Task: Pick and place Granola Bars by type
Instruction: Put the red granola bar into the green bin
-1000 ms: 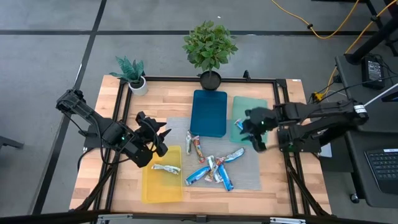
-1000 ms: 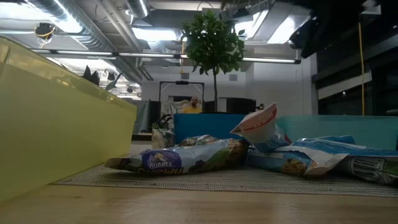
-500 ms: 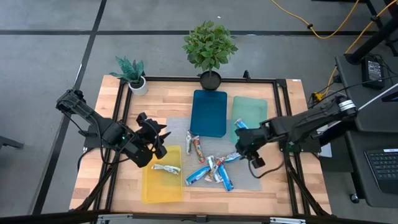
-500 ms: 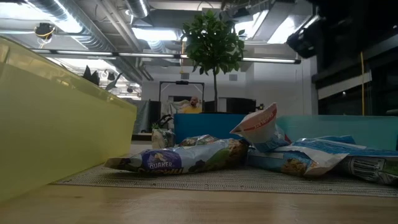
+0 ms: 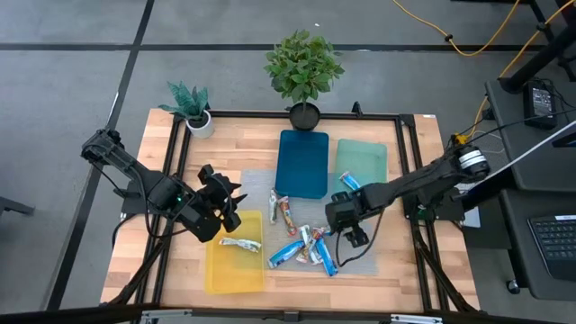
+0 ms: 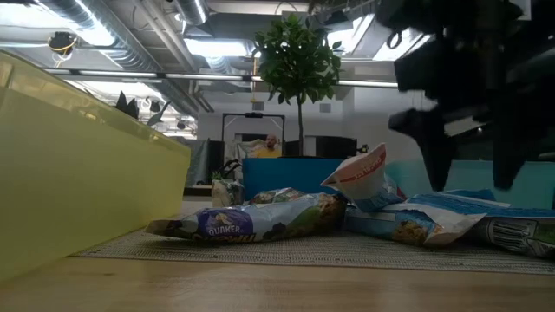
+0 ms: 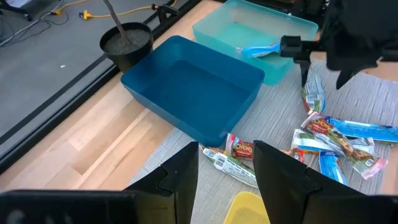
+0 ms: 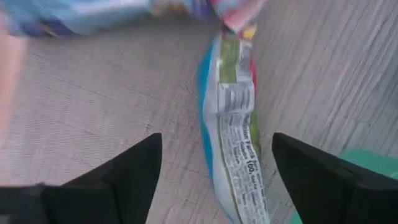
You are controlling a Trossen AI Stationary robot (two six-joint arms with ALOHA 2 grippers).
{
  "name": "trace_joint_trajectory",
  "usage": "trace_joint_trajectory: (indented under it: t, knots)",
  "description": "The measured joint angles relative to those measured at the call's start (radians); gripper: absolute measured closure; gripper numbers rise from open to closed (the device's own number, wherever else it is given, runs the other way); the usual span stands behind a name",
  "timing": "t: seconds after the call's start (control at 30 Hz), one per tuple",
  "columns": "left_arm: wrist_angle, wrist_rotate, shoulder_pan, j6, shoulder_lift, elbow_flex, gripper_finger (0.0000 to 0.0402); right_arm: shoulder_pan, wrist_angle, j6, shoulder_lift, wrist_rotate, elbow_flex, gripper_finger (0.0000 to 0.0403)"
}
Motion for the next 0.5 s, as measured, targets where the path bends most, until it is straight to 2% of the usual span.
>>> trace_joint_trajectory:
  t: [0.2, 0.3, 0.5]
  knots:
    - [0.000, 0.000, 0.000, 0.000, 0.000, 0.000, 0.0258, 0.000, 0.002, 0.022, 0.049, 0.002, 0.000, 0.0109]
    - [0.000, 0.000, 0.000, 0.000, 0.000, 0.000, 0.0258, 0.000, 0.005, 0.022, 0.068, 0.035, 0.000, 0.0121]
    - [0.000, 0.000, 0.000, 0.000, 0.000, 0.000, 0.0258, 0.001, 0.006, 0.029, 0.099, 0.091, 0.004, 0.0168]
